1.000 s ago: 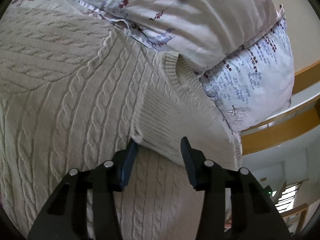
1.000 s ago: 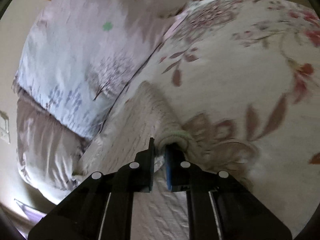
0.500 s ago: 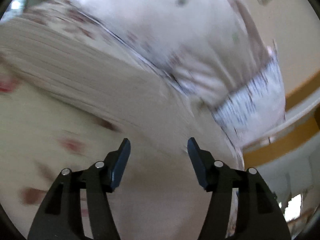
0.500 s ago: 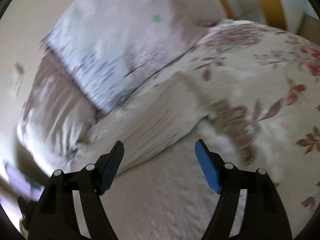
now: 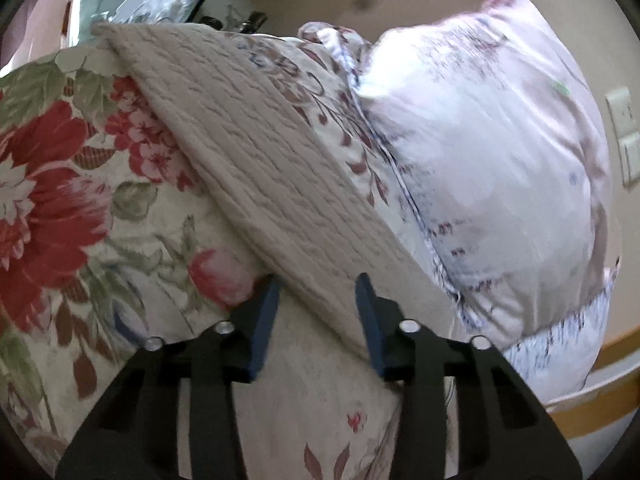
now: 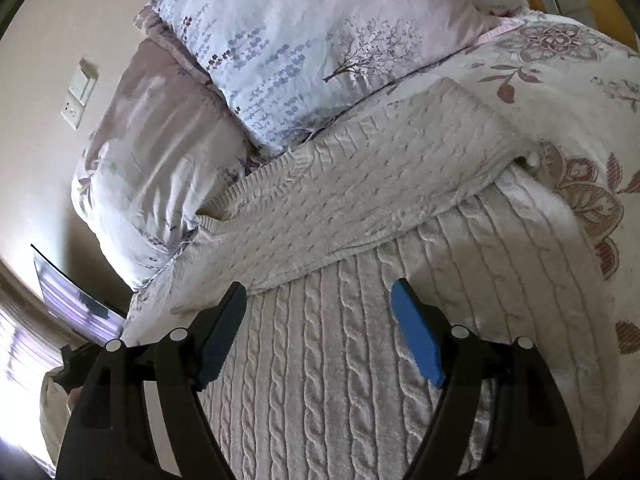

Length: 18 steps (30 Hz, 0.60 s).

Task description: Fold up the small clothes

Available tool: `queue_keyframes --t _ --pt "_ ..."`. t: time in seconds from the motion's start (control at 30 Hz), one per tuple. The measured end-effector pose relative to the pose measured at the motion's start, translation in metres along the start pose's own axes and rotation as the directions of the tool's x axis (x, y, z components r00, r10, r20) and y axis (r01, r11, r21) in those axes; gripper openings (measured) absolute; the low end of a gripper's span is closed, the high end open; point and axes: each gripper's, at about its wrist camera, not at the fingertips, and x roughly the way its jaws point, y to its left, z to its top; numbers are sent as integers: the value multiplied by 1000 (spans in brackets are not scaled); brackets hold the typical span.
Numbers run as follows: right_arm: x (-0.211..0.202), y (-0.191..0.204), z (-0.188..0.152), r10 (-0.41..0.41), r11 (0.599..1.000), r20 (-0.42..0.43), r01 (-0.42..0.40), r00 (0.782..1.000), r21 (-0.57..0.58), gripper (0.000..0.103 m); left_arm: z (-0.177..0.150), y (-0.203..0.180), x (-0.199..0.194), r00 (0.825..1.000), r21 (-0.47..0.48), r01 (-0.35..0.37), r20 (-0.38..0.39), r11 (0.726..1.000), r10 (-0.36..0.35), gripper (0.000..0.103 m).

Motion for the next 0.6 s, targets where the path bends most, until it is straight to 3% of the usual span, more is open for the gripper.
queue_keyframes --t 0.13,0.2,0.33,0.5,0.6 --pt "0 2 -1 -2 1000 -4 2 1000 -10 78 10 7 2 1000 -46 12 4 999 -12 27" --pt "0 2 -2 1 1000 -4 -1 1000 -8 78 13 10 5 1000 -60 14 -4 998 -15 9" --pt "0 2 -2 6 1000 -3 -6 1000 -4 78 11 -2 -3 998 -45 54 16 998 -53 7" --pt "0 3 -3 7 1000 -2 -7 1000 -4 78 -2 -56 -25 974 65 225 25 972 -227 7" --pt "0 3 -4 11 1000 -1 -11 1000 -4 78 -25 -105 -30 945 166 325 -11 931 -328 7"
